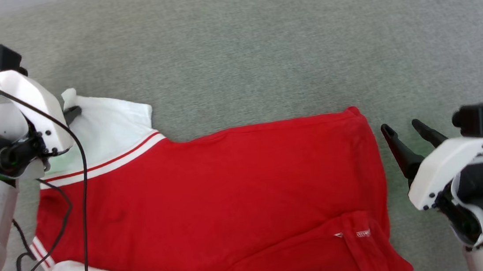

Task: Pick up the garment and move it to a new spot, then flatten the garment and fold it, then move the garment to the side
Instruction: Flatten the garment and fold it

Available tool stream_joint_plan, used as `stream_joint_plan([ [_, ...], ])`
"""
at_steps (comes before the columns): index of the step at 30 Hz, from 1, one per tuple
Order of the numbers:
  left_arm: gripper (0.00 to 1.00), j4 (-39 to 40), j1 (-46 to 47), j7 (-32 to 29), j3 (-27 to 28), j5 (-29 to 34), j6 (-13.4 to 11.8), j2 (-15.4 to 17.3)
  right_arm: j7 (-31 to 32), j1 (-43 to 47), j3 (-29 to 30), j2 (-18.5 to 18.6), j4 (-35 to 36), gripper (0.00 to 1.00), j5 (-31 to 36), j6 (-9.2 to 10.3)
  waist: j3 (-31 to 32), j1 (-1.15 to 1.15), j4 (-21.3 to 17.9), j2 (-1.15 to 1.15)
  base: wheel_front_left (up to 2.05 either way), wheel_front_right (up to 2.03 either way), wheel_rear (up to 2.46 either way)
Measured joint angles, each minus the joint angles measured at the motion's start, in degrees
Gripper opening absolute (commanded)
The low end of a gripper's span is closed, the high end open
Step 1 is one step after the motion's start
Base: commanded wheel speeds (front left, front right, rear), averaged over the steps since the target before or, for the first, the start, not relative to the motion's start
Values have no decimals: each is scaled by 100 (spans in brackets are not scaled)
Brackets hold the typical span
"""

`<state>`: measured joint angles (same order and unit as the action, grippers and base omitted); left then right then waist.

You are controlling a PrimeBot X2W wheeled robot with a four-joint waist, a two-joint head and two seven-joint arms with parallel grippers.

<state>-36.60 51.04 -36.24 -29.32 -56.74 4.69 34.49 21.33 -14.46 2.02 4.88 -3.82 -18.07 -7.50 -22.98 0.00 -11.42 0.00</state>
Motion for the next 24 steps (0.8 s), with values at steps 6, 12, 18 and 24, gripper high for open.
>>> stream_joint_plan([
  [6, 0, 320, 82, 357, -45, 155, -13, -132, 1310, -642, -361, 404, -249, 100, -229, 0, 94, 0, 338, 0, 0, 0, 0],
  [12, 0, 748, 82, 595, -121, 267, 14, -203, 2318, -1143, -813, 846, -431, 100, -357, 0, 61, 0, 690, 0, 0, 0, 0],
  [18, 0, 1035, 25, 691, -148, 288, 14, -211, 3194, -1469, -1221, 1141, -839, 100, -465, 0, -61, 0, 918, 0, 0, 0, 0],
  [24, 0, 1156, -40, 822, -157, 289, 32, -221, 3715, -1642, -1273, 1213, -1012, 0, -508, 1, -99, 0, 1025, 0, 0, 0, 0],
])
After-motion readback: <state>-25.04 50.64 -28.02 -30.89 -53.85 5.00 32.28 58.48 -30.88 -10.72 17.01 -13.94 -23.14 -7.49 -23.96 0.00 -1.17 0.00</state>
